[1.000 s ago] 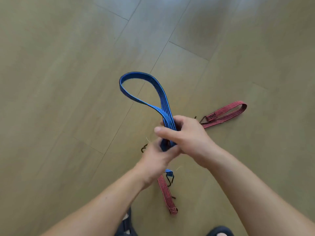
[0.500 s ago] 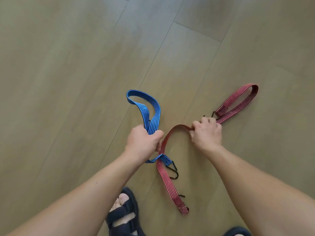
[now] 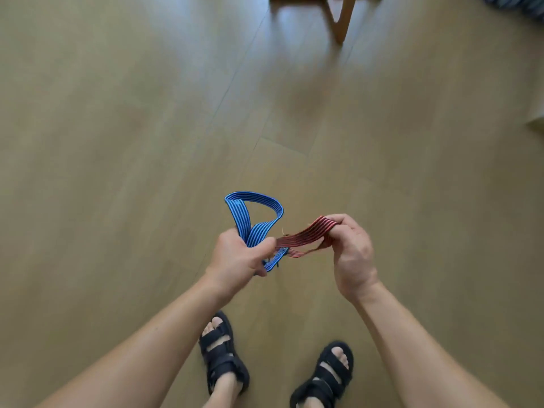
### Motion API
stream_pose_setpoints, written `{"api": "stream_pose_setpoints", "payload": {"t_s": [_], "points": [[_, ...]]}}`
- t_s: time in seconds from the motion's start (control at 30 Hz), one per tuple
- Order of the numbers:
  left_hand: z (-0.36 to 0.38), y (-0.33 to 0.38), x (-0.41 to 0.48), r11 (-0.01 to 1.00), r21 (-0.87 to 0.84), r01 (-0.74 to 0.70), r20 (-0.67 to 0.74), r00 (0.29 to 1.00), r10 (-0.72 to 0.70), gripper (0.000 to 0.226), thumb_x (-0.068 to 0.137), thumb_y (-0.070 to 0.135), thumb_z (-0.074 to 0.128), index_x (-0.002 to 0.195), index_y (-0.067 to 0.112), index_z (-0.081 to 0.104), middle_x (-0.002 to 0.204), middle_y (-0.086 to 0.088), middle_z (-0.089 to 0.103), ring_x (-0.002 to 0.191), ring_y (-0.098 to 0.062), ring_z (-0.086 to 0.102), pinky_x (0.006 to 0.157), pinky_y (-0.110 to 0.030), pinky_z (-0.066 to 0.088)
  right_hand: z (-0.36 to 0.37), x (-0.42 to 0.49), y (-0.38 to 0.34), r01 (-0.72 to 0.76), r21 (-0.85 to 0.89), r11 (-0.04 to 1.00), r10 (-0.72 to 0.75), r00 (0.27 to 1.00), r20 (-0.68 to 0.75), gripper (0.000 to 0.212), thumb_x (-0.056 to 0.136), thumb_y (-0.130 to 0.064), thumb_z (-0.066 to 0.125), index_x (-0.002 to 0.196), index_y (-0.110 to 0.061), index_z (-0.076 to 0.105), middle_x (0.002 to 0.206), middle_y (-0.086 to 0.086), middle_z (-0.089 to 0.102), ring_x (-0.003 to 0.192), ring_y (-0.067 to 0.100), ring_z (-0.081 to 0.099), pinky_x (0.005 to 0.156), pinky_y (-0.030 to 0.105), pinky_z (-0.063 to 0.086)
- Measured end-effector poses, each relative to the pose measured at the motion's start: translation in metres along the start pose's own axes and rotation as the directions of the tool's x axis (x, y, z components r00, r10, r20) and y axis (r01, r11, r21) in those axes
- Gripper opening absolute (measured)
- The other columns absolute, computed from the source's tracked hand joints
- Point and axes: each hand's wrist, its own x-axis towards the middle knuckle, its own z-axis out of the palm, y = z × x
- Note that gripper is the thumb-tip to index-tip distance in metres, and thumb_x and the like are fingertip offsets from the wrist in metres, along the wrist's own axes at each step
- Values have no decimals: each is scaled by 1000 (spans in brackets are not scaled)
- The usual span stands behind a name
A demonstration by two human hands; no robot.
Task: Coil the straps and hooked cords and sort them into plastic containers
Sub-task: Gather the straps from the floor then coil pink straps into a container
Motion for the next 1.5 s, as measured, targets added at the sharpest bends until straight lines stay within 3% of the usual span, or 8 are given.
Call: {"api": "stream_pose_setpoints", "payload": {"t_s": [0.17,0.43,0.63,0.83,1.0,1.13,1.37,1.5], "points": [[-14,114,-106,992,-55,-110,34,993,112,38,76,23,66,66,-12,54,44,-12,46,47,-20,41,52,-29,42,0,-81,-137,35,200,979,-51,996,74,33,91,-9,33,89,1,65,106,31,69,107,41,64,94,41,48],[-39,249,-250,953,-52,-298,51,952,301,40,96,17,62,58,5,57,48,-9,52,35,-18,41,46,-24,38,1,-182,-322,150,377,914,-120,988,-102,33,99,-20,29,80,-12,55,57,7,53,68,32,59,76,44,50],[19,318,-320,882,-151,-447,245,847,472,20,85,31,70,102,20,71,90,-28,71,40,-18,51,51,-27,45,1,-248,-407,114,443,889,-107,993,-40,42,104,-42,34,93,-6,52,61,5,50,54,21,52,63,37,49],[63,339,-349,885,-144,-443,587,682,437,13,82,23,69,70,18,66,49,-7,53,40,-17,49,47,-29,44,-24,-307,-459,190,381,905,-186,981,-48,53,99,-56,33,94,-8,55,65,3,54,58,17,55,62,32,50],[76,352,-371,840,-73,-538,781,494,384,30,75,27,78,87,0,69,83,-24,70,51,-22,55,53,-36,44,-33,-349,-486,349,435,830,-243,928,-281,50,100,-54,38,97,-10,61,69,3,60,63,17,63,65,38,57],[85,358,-388,836,-114,-537,843,393,367,20,83,24,72,80,5,67,75,-15,72,42,-15,53,48,-30,46,-36,-379,-476,448,224,866,-310,830,-463,48,102,-48,37,110,-8,62,91,11,68,87,24,67,82,40,55],[110,367,-405,903,-144,-405,850,416,323,25,90,21,70,68,10,72,69,-17,65,42,-18,48,47,-29,42,-19,-437,-392,356,-120,927,-361,758,-543,41,105,-37,37,114,-9,65,102,15,72,91,25,69,77,33,57],[126,362,-422,940,-98,-327,898,379,225,26,90,20,69,67,9,73,84,-20,72,40,-16,48,42,-27,43,-14,-465,-350,190,-216,958,-282,775,-565,23,96,-26,61,109,-8,65,95,13,66,89,26,66,88,48,52]]}}
